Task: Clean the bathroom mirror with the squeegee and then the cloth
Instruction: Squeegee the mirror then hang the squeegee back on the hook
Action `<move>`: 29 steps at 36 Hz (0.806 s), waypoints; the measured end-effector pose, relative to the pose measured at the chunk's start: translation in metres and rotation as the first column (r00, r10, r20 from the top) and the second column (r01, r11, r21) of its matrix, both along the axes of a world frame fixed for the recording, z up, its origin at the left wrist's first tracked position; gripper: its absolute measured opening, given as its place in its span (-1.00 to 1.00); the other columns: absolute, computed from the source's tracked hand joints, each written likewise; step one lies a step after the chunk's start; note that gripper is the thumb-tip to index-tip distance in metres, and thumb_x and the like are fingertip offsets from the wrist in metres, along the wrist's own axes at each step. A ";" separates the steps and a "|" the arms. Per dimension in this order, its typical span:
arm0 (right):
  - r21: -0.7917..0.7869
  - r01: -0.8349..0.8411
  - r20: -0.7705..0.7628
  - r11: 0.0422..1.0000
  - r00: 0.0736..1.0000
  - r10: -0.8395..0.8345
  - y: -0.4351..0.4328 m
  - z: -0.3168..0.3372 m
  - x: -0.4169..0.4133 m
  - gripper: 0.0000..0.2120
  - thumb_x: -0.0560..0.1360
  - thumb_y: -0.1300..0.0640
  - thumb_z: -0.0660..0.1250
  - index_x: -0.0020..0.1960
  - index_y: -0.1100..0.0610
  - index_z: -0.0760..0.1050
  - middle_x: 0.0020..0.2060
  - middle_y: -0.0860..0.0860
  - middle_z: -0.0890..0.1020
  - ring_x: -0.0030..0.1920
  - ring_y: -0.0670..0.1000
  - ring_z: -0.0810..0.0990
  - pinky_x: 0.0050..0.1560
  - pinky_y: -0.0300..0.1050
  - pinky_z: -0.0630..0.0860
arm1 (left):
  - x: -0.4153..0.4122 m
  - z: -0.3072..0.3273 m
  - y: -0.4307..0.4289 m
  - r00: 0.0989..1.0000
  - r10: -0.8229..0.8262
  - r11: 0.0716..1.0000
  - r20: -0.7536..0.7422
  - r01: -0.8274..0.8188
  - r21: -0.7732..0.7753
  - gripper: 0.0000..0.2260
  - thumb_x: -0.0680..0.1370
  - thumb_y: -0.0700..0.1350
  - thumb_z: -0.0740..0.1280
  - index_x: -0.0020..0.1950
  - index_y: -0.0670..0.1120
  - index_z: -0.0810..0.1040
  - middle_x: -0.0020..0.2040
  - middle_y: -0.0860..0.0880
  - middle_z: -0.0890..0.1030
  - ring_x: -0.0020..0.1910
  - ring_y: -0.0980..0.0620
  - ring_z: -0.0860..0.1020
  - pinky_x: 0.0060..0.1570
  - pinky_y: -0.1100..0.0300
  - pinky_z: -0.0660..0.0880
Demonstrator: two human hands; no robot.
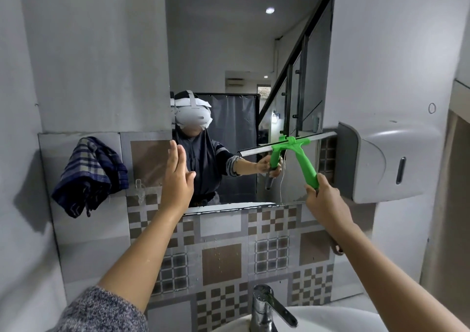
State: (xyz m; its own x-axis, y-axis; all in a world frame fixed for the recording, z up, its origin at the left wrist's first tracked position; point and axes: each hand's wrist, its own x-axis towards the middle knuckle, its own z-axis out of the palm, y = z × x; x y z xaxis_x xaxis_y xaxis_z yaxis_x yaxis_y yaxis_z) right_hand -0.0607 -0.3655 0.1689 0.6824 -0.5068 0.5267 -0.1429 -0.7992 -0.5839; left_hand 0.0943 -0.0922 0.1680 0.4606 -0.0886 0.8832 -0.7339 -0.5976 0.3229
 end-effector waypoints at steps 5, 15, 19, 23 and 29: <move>0.157 -0.027 -0.008 0.987 1.000 0.029 0.024 -0.005 0.003 -0.73 0.60 0.00 0.09 0.17 0.16 0.29 -0.22 0.05 0.48 -0.32 0.00 0.47 -0.30 -0.10 0.36 | -0.002 0.001 -0.001 1.000 0.020 1.000 -0.001 -0.020 0.001 -0.32 0.54 -0.31 0.26 0.51 -0.10 -0.09 0.50 0.06 -0.23 0.50 0.00 -0.14 0.35 0.22 0.17; 0.519 -0.199 0.259 0.831 0.963 0.069 0.087 0.001 0.022 -0.69 0.59 0.02 0.11 0.10 0.28 0.39 -0.14 0.14 0.55 -0.30 0.01 0.50 -0.43 -0.16 0.33 | -0.001 0.002 0.004 0.999 0.035 0.998 0.008 -0.036 0.046 -0.30 0.52 -0.29 0.30 0.51 -0.14 -0.07 0.50 0.04 -0.21 0.51 -0.03 -0.08 0.21 0.17 0.44; 0.648 -0.279 0.344 0.709 0.937 0.054 0.110 0.010 0.031 -0.69 0.60 0.03 0.11 0.09 0.29 0.39 -0.10 0.16 0.60 -0.32 -0.02 0.56 -0.41 -0.19 0.39 | 0.002 0.001 0.009 0.999 0.043 0.996 0.018 -0.044 0.076 -0.29 0.52 -0.25 0.31 0.52 -0.11 -0.08 0.51 0.07 -0.21 0.51 -0.04 -0.01 0.09 0.11 0.54; 0.679 -0.323 0.393 0.659 0.918 0.045 0.133 0.019 0.038 -0.71 0.59 0.02 0.13 0.07 0.27 0.37 -0.07 0.18 0.61 -0.20 0.08 0.62 -0.27 -0.12 0.51 | 0.002 0.001 0.011 1.000 -0.001 0.998 0.016 0.000 0.071 -0.27 0.53 -0.25 0.29 0.51 -0.06 -0.13 0.50 0.11 -0.25 0.51 0.05 -0.10 0.25 0.21 0.39; 0.604 -0.386 0.440 0.697 0.891 0.112 0.163 0.026 0.044 -0.75 0.59 0.01 0.14 0.03 0.21 0.36 -0.13 0.12 0.59 -0.23 0.03 0.59 -0.31 -0.21 0.51 | 0.000 -0.002 0.020 0.998 -0.060 0.994 0.002 0.060 0.096 -0.36 0.58 -0.14 0.23 0.52 -0.04 -0.11 0.52 0.12 -0.22 0.49 0.17 -0.14 0.37 0.38 -0.07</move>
